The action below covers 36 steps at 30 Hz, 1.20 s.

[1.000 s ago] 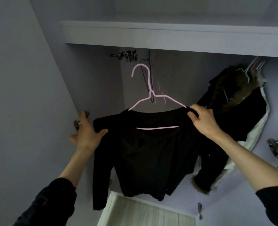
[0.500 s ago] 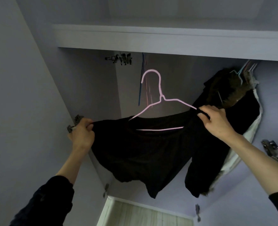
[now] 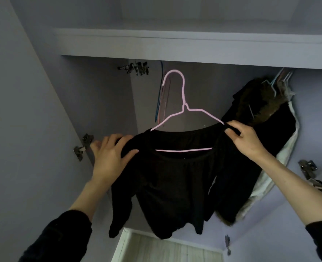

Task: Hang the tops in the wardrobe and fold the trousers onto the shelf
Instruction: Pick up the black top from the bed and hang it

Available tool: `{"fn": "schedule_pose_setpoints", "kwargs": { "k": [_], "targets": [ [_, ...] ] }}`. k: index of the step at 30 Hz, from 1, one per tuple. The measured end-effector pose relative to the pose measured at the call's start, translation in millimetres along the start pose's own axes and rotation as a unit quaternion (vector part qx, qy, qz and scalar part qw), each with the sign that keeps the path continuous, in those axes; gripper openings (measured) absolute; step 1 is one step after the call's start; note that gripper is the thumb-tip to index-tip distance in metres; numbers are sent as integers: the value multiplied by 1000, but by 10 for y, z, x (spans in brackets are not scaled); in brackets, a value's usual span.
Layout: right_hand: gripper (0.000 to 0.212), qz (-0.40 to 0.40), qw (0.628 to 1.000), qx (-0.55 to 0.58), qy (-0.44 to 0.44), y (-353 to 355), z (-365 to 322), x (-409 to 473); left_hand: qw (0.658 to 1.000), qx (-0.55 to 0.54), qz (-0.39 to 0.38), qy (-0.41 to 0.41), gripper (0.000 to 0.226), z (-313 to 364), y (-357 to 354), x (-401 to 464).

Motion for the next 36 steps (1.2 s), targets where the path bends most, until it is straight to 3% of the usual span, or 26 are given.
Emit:
{"fn": "schedule_pose_setpoints", "kwargs": {
  "k": [3,6,11,13,17,19,23,25,29,36],
  "targets": [
    [18,-24,1000,8,-12,-18,13,-14,998,24,51,-18,26,109,115,9],
    [18,-16,1000,-14,18,-11,-81,-42,999,1,41,-19,30,127,92,29],
    [16,-1,968,-210,135,87,-154,-159,989,-72,-7,126,16,-331,40,38],
    [18,-12,959,-235,159,68,-148,-195,988,-59,-3,140,19,-371,91,51],
    [18,22,987,-131,94,132,-215,-157,991,-72,-45,107,38,-209,-74,107],
    [21,30,993,-95,65,150,-204,-158,988,-107,-45,107,32,-126,-102,111],
    [25,38,996,-78,13,216,-92,-260,995,-60,-71,-43,42,266,-203,86],
    [25,31,996,-85,1,225,-31,-315,994,-43,-76,-69,34,372,-259,97],
    [22,10,992,-122,16,256,63,-398,996,-26,-51,-64,10,619,-263,147],
    [26,-26,980,-195,20,398,236,-550,990,-87,-114,10,10,671,-551,146]
  ]
}}
Point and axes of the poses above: each hand's wrist, its own x-axis towards the middle knuckle, its own y-axis out of the back of the hand, z = x × y, the point moved 10 cm from there along x, towards the middle knuckle
